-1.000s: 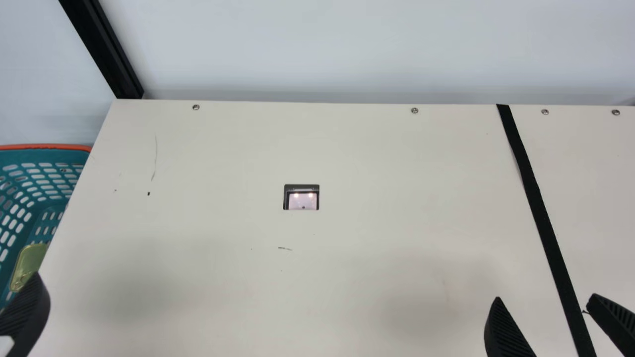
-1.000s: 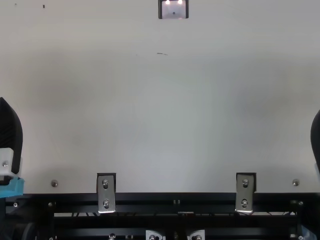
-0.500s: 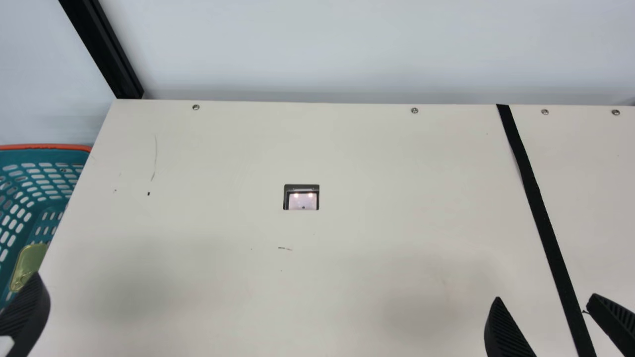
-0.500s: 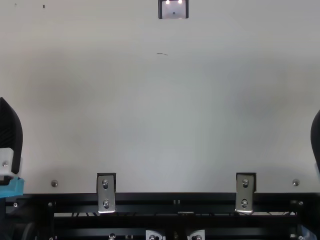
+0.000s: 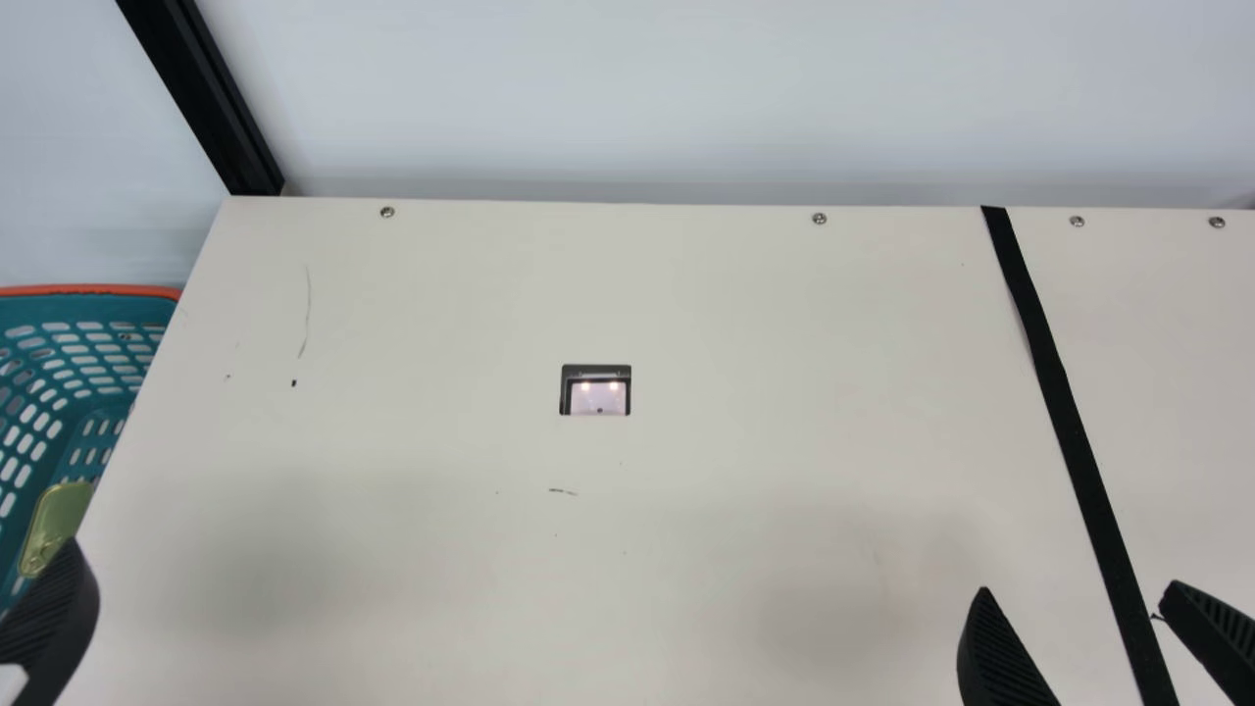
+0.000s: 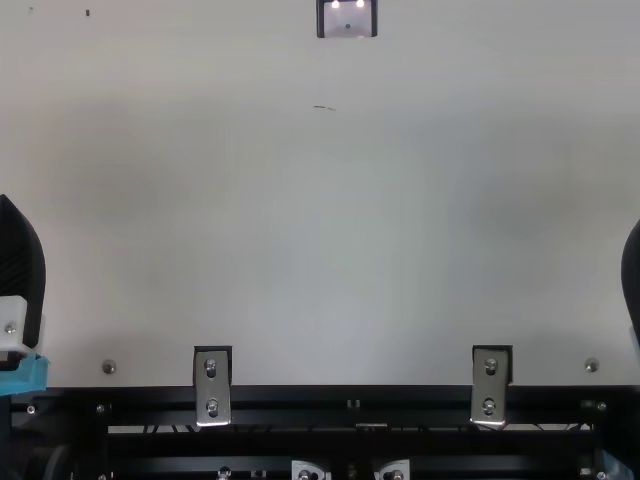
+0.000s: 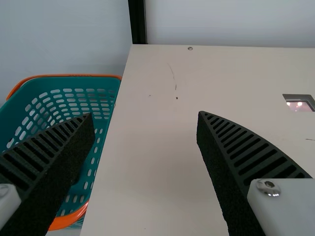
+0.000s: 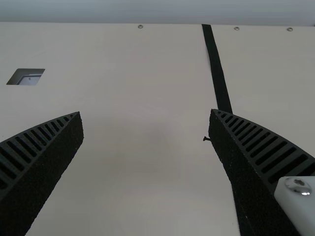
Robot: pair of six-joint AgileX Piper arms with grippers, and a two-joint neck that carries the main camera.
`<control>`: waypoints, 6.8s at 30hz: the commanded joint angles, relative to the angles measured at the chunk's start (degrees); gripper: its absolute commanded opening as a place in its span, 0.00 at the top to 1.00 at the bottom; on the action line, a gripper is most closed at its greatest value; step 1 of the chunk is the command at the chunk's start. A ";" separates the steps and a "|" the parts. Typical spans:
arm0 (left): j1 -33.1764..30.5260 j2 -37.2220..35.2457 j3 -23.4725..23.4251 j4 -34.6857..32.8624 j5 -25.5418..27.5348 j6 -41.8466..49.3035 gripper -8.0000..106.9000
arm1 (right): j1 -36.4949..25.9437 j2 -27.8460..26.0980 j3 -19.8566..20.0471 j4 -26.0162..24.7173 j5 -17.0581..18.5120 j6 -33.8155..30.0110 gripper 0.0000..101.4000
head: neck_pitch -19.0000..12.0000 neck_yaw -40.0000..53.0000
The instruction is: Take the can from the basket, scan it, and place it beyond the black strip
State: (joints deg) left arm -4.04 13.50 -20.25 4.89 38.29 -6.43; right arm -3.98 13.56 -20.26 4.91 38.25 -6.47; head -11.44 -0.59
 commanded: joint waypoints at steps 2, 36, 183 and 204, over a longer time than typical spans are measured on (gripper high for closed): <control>0.00 0.00 0.00 0.00 0.00 0.00 0.15 | 0.00 0.00 0.00 0.00 0.00 0.00 0.00 | -0.03 -0.12; 0.00 0.00 0.00 0.00 0.00 0.00 0.15 | 0.00 0.00 0.00 0.00 0.00 0.00 0.00 | -0.97 15.25; 37.97 119.57 -52.65 -11.70 -16.88 39.28 0.15 | 0.00 0.00 0.00 0.17 0.00 0.00 0.00 | -6.75 23.09; 37.93 128.97 -58.62 -16.80 -18.04 45.41 0.15 | 0.00 0.00 0.00 0.17 0.00 0.00 0.00 | -6.75 23.09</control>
State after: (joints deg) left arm 34.03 142.04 -78.55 -11.84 20.35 38.86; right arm -3.98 13.56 -20.26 5.08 38.25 -6.47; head -16.72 21.70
